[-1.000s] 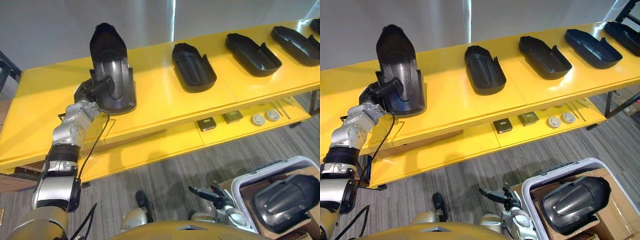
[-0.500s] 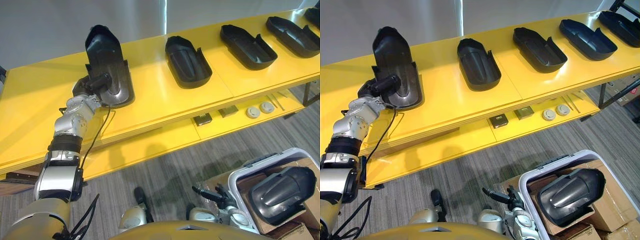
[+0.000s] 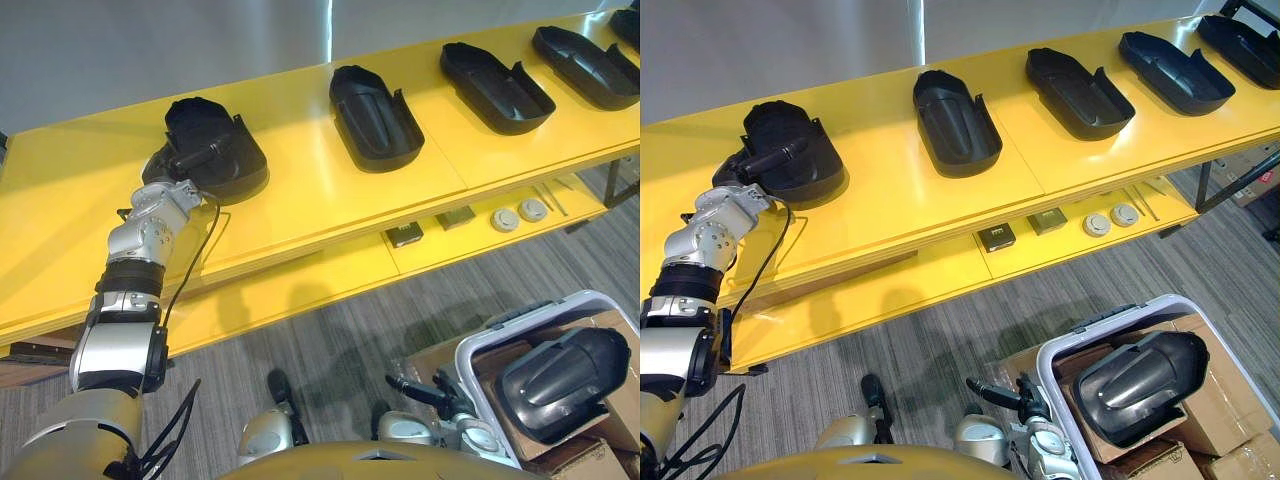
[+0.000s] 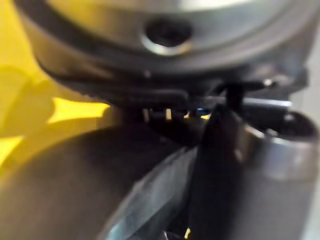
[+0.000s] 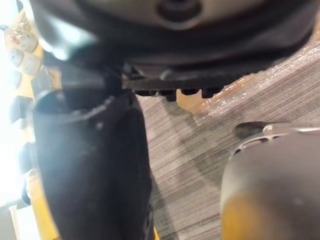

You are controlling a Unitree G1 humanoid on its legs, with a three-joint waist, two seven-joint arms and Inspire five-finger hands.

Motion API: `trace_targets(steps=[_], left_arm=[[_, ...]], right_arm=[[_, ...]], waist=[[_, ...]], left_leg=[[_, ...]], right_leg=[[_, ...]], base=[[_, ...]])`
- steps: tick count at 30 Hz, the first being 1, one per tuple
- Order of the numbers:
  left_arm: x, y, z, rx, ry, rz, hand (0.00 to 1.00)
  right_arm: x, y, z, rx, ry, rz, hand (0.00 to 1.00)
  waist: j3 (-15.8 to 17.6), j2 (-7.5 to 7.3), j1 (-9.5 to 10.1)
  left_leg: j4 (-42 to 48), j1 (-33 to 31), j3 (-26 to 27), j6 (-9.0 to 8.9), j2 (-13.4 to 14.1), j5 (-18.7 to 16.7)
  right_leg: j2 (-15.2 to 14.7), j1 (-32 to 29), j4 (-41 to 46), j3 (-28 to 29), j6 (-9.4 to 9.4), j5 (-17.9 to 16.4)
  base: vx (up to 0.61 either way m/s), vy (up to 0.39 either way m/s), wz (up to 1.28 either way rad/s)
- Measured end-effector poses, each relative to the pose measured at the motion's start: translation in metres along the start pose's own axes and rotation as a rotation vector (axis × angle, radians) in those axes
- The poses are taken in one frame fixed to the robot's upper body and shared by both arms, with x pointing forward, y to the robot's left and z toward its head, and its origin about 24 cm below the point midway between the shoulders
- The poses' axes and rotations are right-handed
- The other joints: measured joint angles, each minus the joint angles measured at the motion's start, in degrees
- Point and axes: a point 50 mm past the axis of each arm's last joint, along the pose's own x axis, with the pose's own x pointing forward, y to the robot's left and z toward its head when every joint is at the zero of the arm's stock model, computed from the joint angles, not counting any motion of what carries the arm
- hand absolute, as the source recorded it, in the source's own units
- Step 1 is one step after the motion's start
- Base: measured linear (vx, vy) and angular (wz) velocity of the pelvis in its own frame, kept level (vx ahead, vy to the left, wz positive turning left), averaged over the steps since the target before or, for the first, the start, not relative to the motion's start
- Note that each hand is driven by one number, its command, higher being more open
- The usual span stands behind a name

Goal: Walk over and take three plastic housings, then place them on the shelf

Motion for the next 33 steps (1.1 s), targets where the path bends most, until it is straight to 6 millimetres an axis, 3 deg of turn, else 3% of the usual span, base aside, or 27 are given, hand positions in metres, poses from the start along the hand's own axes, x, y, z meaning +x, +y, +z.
trace_targets(steps=[9,17,29,33], left_arm=[[0.002,0.004,0.011,0.109,-0.011,0.053,1.00],[0.006,0.031,0.032,0.460,-0.040,0.235,1.00],[0.005,0.054,0.050,0.635,0.003,0.325,1.00],[0.002,0.060,0.071,0.721,-0.050,0.377,1.00]], right_arm=[[0.000,0.000,0.000,0.016,0.001,-0.009,1.00],[-0.002,0.000,-0.006,0.021,0.017,-0.011,1.00],[-0.006,-0.004,-0.015,0.033,0.036,-0.017,1.00],[-0.007,-0.007,-0.016,0.032,0.039,-0.023,1.00]], waist=[[0.44,0.03,-0.74],[0.49,0.00,-1.30],[0.43,0.60,-1.41],[0.38,1.28,-1.20]], left_leg=[[0.00,0.07,0.12,0.05,0.03,0.04],[0.00,1.43,1.07,-0.34,0.40,-0.24],[0.02,2.14,1.14,-0.55,0.77,-0.36],[0.02,2.20,1.04,-0.44,0.72,-0.26]], right_leg=[[0.02,0.07,0.01,0.17,0.66,0.40],[0.23,0.74,0.02,1.24,0.39,0.23],[0.53,0.96,0.39,2.00,0.28,0.16],[0.44,0.88,1.03,2.13,0.28,0.16]], base=[[0.00,0.000,0.00],[0.01,-0.002,-0.07],[0.00,-0.005,-0.02],[0.00,0.000,0.00]])
